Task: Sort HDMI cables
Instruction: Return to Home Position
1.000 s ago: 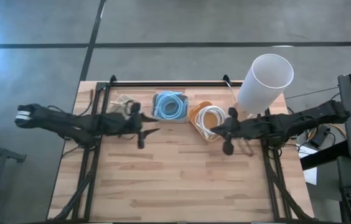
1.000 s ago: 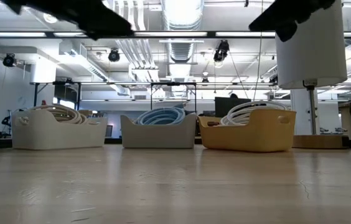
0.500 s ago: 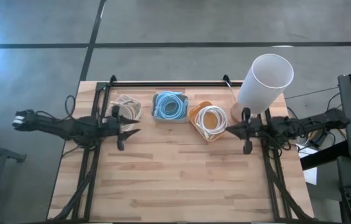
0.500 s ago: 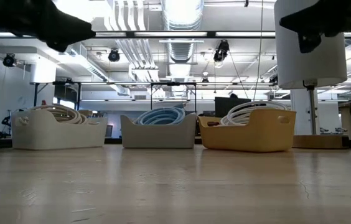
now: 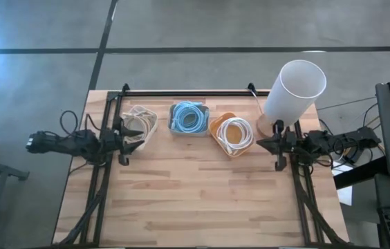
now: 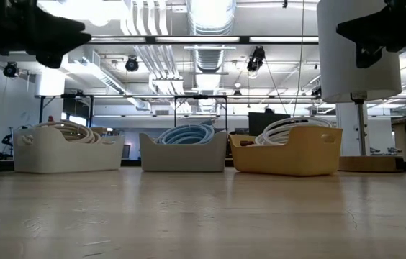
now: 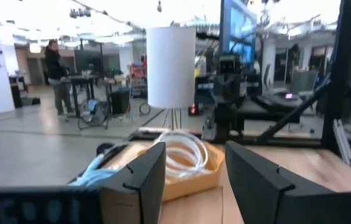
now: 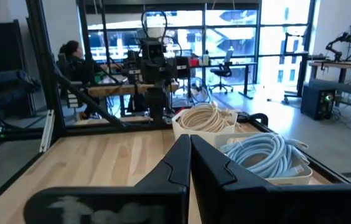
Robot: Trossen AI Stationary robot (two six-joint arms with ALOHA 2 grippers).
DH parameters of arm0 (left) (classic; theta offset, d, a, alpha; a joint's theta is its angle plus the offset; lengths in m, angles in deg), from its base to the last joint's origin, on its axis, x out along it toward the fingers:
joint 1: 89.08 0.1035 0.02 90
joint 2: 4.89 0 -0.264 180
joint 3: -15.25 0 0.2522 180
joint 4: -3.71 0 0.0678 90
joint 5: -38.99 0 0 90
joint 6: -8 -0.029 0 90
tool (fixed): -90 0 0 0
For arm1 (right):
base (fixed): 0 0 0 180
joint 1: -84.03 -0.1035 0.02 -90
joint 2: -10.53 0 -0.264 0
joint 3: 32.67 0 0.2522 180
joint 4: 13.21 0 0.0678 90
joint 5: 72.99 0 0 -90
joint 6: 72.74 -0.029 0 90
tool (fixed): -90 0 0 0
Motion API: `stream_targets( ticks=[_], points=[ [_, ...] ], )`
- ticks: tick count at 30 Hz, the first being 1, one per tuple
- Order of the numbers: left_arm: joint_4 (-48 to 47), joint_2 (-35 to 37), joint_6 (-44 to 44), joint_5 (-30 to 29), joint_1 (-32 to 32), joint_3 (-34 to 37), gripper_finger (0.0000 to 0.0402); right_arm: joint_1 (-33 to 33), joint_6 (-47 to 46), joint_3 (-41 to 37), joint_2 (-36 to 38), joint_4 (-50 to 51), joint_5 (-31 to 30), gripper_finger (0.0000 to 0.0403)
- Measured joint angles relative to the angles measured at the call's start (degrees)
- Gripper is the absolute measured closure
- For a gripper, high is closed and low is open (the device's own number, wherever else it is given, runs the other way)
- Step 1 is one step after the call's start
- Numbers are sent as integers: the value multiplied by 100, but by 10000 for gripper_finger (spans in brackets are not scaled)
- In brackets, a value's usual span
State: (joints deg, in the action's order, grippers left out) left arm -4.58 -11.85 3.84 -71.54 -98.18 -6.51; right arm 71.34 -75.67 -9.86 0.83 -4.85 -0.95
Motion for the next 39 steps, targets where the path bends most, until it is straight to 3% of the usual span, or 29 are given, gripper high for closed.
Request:
stream_targets(
  ticks=[12, 21, 39],
  points=[
    [27, 514, -64, -10, 0, 564, 229, -2, 400, -127, 89, 51, -2, 394],
    [134, 522, 131, -13, 0, 624, 229, -4, -288, -356, 89, 61, -4, 394],
    [155, 520, 85, -13, 0, 635, 229, -4, -297, -364, 89, 60, -4, 394]
  ],
)
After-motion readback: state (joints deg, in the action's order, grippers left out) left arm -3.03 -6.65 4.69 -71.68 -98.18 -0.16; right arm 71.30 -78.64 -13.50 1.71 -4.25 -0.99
